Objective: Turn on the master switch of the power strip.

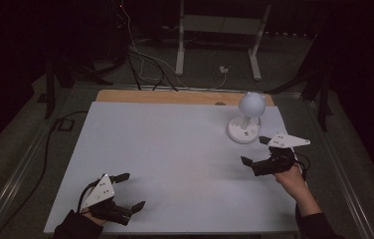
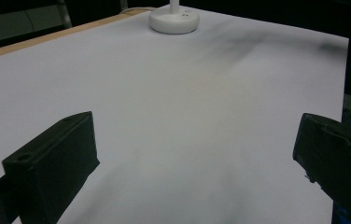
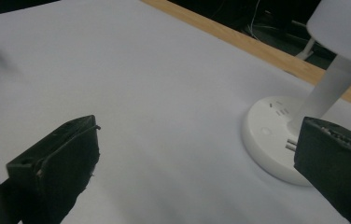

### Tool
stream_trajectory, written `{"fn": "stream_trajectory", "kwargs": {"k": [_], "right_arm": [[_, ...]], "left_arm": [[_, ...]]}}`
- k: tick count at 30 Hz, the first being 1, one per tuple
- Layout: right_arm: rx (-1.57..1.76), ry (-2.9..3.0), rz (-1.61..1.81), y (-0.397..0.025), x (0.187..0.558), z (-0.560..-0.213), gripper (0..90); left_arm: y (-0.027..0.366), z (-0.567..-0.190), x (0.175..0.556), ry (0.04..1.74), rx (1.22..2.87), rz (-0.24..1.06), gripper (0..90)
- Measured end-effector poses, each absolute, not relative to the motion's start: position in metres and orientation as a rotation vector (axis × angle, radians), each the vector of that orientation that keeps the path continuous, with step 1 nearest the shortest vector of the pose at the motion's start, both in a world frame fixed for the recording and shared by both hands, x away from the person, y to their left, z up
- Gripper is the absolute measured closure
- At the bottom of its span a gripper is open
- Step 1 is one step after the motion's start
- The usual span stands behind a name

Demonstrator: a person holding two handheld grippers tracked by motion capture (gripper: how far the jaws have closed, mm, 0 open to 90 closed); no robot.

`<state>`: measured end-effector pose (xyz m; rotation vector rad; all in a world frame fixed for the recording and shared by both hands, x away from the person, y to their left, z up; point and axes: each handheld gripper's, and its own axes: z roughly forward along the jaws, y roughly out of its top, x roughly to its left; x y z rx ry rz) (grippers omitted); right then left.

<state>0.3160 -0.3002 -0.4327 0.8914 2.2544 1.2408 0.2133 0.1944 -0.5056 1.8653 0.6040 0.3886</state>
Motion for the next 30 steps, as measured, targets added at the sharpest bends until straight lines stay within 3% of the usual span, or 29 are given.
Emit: {"fn": "stream_trajectory", "kwargs": {"k": [30], "right_arm": [[0.989, 2.254, 1.17, -0.324, 0.373, -0.439, 0.0]], "left_arm": [[0.194, -0.506, 0.214, 0.605, 1.863, 0.385, 0.3]]}}
